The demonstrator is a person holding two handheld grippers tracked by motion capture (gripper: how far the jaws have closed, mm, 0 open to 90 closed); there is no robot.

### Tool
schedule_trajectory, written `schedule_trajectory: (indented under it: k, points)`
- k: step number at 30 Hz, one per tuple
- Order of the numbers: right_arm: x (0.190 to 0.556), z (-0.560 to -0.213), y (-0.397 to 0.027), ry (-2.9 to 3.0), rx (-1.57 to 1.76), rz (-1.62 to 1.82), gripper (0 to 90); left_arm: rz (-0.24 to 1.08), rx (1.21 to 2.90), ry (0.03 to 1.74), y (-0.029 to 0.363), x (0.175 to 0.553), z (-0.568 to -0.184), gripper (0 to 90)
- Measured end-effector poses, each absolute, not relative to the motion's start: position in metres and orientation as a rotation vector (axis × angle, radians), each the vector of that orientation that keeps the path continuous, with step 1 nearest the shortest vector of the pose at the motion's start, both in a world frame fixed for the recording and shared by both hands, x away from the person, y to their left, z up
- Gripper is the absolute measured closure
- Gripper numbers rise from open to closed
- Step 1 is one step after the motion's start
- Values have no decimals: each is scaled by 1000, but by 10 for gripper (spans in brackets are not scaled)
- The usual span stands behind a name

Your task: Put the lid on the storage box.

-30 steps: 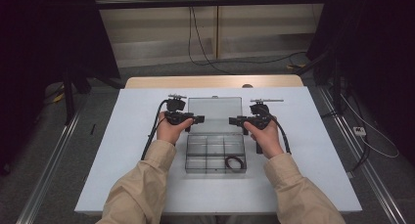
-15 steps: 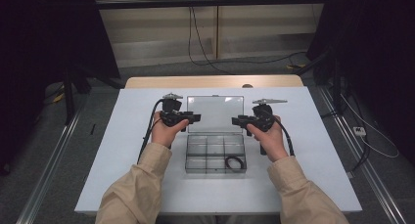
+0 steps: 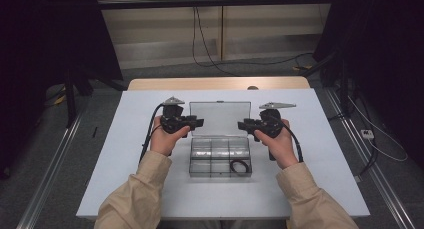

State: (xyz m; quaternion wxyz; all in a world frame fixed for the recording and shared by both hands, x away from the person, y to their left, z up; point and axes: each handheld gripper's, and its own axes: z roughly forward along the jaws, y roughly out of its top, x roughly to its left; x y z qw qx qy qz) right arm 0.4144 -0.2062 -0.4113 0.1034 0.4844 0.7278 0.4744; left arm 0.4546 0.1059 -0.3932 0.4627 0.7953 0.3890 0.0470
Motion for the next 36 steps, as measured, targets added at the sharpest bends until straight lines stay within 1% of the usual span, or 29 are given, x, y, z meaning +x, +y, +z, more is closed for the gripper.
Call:
schedule_trajectory:
  k: [22, 31, 36]
  points:
    - [400, -405, -211, 2139, 1380, 1418, 644, 122, 1960, 907, 108, 443, -389, 594]
    - [392, -403, -216, 2133, 1375, 1432, 599, 123, 1962, 903, 108, 442, -389, 595]
    - [382, -399, -222, 2137, 1354, 1438, 598, 122, 1964, 897, 109, 442, -389, 596]
